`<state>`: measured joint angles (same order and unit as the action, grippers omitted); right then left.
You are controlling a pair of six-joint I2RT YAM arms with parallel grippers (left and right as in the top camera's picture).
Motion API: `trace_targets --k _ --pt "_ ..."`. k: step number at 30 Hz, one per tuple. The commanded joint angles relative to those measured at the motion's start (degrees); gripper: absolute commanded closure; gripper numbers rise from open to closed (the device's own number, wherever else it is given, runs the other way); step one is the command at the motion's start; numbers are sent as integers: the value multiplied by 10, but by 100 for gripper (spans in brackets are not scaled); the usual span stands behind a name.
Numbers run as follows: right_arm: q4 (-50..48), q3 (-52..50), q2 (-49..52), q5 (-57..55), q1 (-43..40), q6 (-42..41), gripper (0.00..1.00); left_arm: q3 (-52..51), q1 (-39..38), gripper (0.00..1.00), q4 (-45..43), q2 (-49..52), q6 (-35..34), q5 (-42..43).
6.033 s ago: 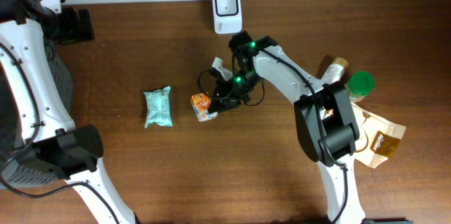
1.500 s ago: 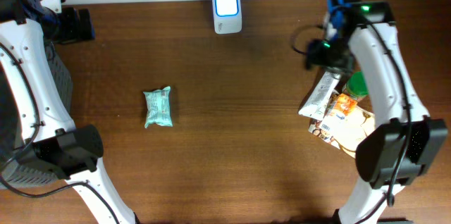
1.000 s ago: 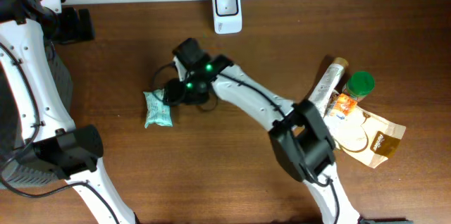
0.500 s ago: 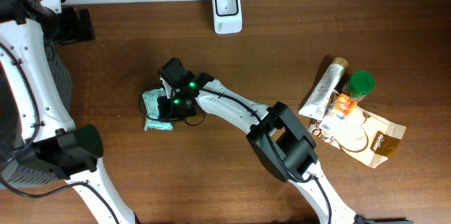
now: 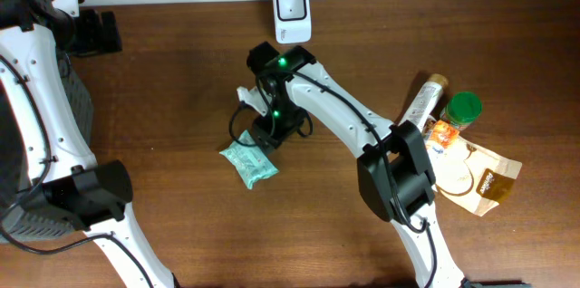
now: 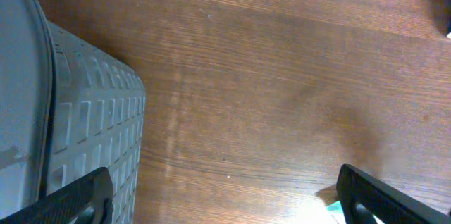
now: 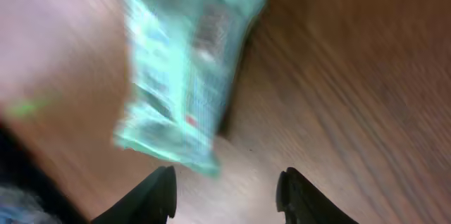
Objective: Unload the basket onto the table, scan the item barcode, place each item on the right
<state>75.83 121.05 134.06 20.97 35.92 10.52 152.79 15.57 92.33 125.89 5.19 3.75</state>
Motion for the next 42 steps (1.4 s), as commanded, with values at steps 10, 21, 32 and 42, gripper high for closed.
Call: trace_targets --k 10,21,32,42 --pt "-97 -83 -5 2 146 -310 51 2 3 1 -1 -8 11 6" --pt "-77 -97 -7 -96 105 -299 51 2 3 1 -1 -8 11 6" --pt "-27 -47 -11 173 -90 -88 41 2 3 1 -1 -8 11 6" --pt "-204 -185 22 271 -66 -130 27 2 3 1 -1 -8 11 6"
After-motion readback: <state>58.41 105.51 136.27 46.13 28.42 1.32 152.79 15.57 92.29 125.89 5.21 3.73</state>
